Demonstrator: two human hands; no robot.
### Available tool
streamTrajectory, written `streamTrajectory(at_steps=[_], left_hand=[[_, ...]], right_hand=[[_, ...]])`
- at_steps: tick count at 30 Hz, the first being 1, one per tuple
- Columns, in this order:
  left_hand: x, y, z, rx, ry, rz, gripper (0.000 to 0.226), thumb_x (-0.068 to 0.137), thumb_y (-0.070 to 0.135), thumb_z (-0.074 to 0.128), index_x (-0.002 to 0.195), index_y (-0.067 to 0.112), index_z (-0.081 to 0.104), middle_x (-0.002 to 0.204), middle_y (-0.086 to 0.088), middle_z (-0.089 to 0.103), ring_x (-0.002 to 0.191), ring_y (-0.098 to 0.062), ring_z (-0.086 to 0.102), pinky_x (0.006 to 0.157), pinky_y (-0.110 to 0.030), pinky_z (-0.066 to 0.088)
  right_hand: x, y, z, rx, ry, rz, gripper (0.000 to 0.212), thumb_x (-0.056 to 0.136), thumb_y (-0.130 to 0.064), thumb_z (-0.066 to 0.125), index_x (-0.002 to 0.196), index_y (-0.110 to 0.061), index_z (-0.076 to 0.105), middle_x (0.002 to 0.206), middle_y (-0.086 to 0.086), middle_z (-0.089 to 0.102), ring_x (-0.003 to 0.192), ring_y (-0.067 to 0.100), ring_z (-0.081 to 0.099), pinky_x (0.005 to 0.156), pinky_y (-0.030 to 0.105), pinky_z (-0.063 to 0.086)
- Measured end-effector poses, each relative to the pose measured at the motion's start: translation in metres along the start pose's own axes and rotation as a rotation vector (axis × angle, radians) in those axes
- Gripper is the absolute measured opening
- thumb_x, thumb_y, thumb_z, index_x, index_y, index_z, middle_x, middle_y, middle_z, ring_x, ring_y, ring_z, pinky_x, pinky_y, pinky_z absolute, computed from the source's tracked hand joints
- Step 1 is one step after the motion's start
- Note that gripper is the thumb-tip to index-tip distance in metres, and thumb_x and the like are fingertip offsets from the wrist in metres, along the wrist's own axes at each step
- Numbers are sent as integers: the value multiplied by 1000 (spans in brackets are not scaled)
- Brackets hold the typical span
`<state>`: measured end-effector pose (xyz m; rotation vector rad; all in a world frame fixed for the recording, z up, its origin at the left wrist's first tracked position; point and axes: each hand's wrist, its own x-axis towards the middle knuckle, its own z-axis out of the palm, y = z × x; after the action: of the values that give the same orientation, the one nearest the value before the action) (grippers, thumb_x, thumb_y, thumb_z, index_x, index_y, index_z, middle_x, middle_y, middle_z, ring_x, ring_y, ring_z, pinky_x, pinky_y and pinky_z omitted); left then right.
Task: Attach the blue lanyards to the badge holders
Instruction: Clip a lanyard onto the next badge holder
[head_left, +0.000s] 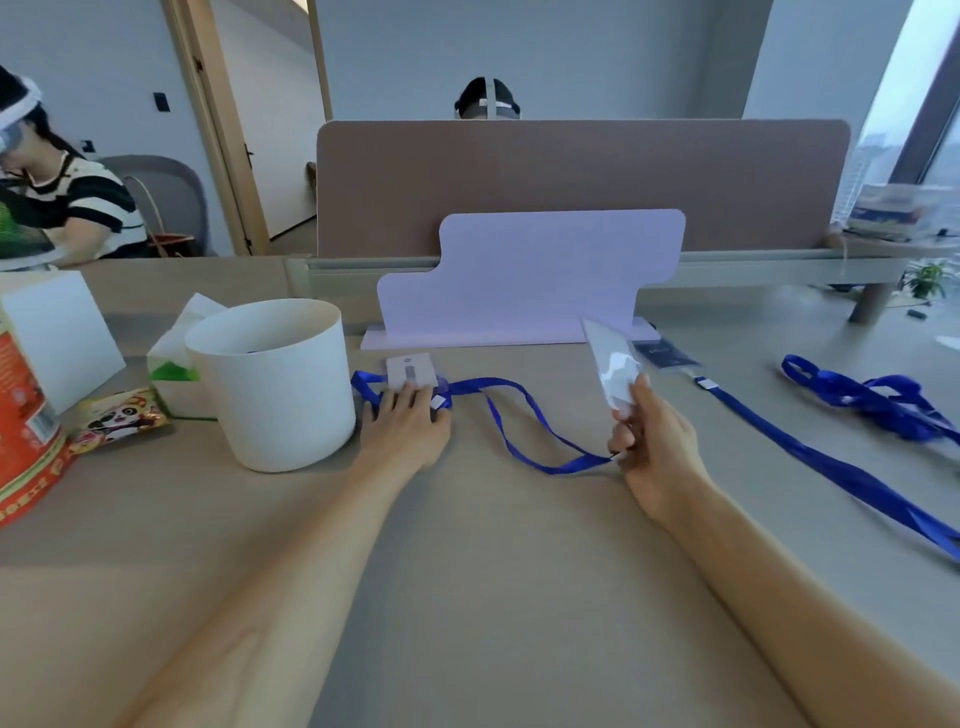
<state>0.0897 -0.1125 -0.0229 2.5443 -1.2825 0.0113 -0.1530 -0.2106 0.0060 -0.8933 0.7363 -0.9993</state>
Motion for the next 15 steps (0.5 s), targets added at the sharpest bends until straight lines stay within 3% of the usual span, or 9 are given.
streamTrajectory(at_steps=[3,6,10,12,15], left_hand=[[18,3,1,-19,-31,-20,55,98,36,25,149,19,17,159,-2,13,146,-25,8,117,-47,12],[30,7,2,-39,65,-31,60,98,32,31,151,15,9,161,-10,4,148,-29,1,118,-48,12],[27,7,2,68,160,133,65,96,28,41,152,21,9,162,-6,2,148,-29,3,119,-48,8],[17,15,-2,58,166,344,60,93,21,44,149,31,23,159,3,17,144,-24,13,117,-47,9],[-1,30,0,-107,132,568,45,91,19,51,131,40,51,128,16,56,119,-14,41,103,-40,33]], right_hand=[[-4,-5,-14,71,-25,61,27,98,-32,53,75,-18,48,51,-5,40,34,8,22,38,20,23],[-7,-15,-17,190,-57,130,19,91,-25,51,75,-16,50,49,-5,34,36,8,17,34,20,20],[-11,-34,-17,425,-130,119,17,85,-21,50,69,-16,48,49,-7,32,36,8,15,35,19,18],[-14,-42,-18,521,-147,75,16,84,-18,48,69,-17,48,50,-7,33,36,8,15,36,19,20],[-20,-45,-15,604,-195,57,17,85,-16,45,67,-16,47,52,-6,34,37,9,16,38,20,22]])
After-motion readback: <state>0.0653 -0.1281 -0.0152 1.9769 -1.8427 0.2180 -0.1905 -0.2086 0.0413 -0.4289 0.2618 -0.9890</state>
